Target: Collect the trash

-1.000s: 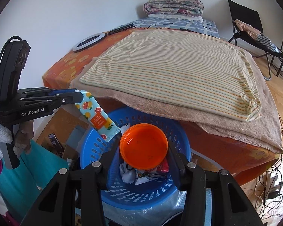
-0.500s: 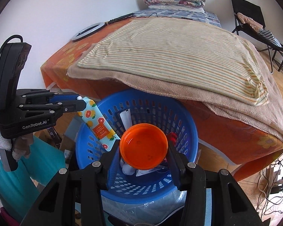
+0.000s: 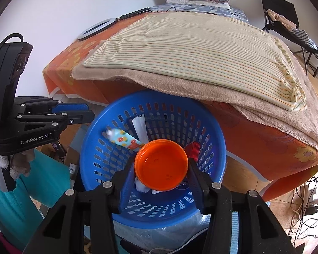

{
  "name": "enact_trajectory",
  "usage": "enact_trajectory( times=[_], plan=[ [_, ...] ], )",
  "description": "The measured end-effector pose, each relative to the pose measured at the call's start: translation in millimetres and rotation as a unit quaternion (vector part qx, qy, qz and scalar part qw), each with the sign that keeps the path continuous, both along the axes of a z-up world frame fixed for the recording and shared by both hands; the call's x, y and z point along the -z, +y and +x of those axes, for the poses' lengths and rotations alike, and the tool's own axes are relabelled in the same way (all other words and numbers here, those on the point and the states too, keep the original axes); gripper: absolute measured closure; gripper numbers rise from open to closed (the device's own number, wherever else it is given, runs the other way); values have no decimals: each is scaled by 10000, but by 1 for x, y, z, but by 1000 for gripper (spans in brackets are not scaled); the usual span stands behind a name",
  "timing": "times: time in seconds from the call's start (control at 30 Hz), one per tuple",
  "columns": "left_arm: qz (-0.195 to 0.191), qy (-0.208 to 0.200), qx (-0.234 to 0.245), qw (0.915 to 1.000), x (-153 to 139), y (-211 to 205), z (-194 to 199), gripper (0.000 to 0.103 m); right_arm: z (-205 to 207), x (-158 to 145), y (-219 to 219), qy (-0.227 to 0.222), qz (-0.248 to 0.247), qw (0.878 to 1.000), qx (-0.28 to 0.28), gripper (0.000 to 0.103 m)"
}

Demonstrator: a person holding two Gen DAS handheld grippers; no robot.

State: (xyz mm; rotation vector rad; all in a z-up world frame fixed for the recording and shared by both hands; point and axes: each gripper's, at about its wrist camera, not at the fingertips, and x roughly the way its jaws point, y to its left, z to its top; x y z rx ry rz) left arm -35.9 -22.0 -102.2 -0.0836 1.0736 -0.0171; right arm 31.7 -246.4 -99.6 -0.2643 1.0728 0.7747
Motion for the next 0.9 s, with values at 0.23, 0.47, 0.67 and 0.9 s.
enact_trajectory(
  times=[0.23, 0.47, 0.67, 0.9],
  plan=[
    [-29, 40, -37, 10000, 2, 1, 1, 84, 1, 3, 0, -3, -66, 10000, 51, 26],
    [-9, 25, -114, 9999, 2, 4, 0, 51, 3, 7, -1, 85, -141, 9998, 118, 16],
    [16, 19, -194, 9998, 1, 6, 0, 39, 4, 10, -1, 141, -228, 9994, 216, 11],
    [47, 11, -247, 9997, 0, 6, 1, 30, 6, 9, -4, 97, -282, 9989, 359, 6]
  ],
)
